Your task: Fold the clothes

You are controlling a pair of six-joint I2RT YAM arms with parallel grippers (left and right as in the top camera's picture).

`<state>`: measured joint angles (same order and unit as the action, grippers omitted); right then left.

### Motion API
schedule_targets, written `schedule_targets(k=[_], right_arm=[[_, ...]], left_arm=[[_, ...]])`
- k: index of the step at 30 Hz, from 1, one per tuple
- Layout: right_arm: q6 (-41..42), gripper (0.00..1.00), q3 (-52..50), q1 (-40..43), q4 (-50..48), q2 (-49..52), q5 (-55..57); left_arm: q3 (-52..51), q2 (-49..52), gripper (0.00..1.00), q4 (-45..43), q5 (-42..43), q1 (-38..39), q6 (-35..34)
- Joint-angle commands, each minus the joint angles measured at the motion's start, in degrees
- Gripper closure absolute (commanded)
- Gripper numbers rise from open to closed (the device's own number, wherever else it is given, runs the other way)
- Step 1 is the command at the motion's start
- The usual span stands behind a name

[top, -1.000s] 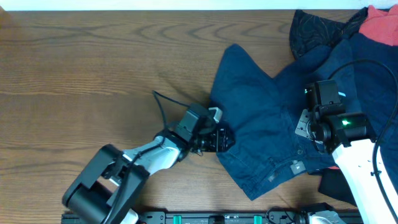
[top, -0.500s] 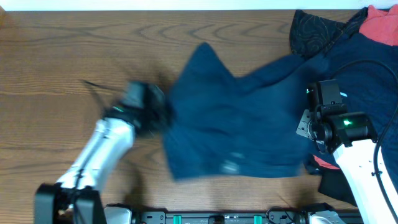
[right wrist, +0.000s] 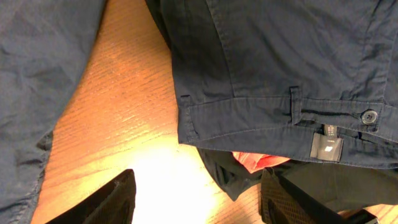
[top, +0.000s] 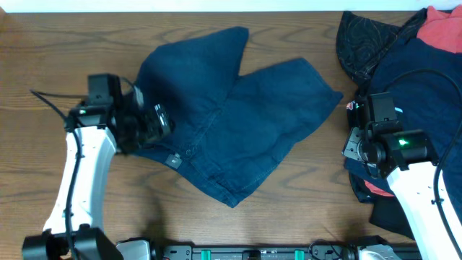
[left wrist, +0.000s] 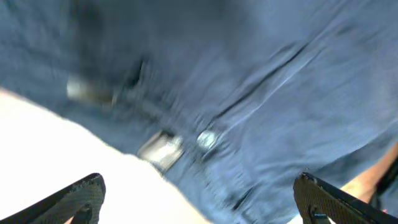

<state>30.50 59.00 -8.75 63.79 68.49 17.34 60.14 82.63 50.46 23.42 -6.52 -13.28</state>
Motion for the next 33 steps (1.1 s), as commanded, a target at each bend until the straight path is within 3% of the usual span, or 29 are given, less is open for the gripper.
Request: schedule_targets(k=[1, 10, 12, 13, 17, 18, 23, 29, 30, 31, 32, 33], right_arm=[[-0.83, 0.37, -0.15, 0.87, 0.11, -0.72, 0.20], [-0.83, 0.37, -0.15, 0.87, 0.11, -0.72, 0.17], [-0.83, 0.37, -0.13, 0.87, 0.13, -0.72, 0.17], [-0.83, 0.37, -0.13, 0.87, 0.13, -0.72, 0.17], [-0.83, 0.37, -0.13, 0.87, 0.24, -0.72, 0.17], [-0.83, 0.37, -0.15, 0.87, 0.33, -0.72, 0.17], [-0.83, 0.36, -0.13, 0.87, 0.57, -0.72, 0.17], [-1.09, 0.25, -0.15, 0.87, -0.13, -0.63, -3.87], [-2.38, 0.26, -0.17, 0.87, -0.72, -0.50, -6.32], [-3.61, 0.27, -0.20, 0.87, -1.31, -0.28, -8.50], [-5.09, 0.27, -0.20, 0.87, -1.97, 0.07, -11.26], [-6.32, 0.26, -0.20, 0.85, -2.56, 0.57, -13.99]], left_arm=[[-5.20, 1.44, 0.02, -0.85, -0.07, 0.11, -0.55], [-18.73, 5.11, 0.01, -18.34, 0.20, 0.11, -12.90], [-19.96, 5.68, 0.06, -21.49, 0.17, 0.11, -13.64], [-20.24, 5.86, 0.14, -22.75, 0.15, 0.11, -13.64], [-20.15, 5.97, 0.89, -27.56, 0.11, -0.09, -13.57], [-19.82, 5.95, 0.94, -28.96, 0.09, -0.48, -13.57], [-13.29, 5.66, 0.94, -28.15, -5.73, -4.98, -11.28], [2.62, 5.66, 0.94, -19.54, -10.43, -12.90, -8.83], [5.31, 5.66, 0.76, -17.38, -10.36, -13.92, -8.83], [6.84, 5.66, 0.51, -15.45, -9.70, -14.34, -8.85], [8.13, 5.66, 0.19, -12.72, -8.28, -14.43, -8.83], [8.79, 5.66, 0.02, -9.99, -6.84, -14.40, -8.83]])
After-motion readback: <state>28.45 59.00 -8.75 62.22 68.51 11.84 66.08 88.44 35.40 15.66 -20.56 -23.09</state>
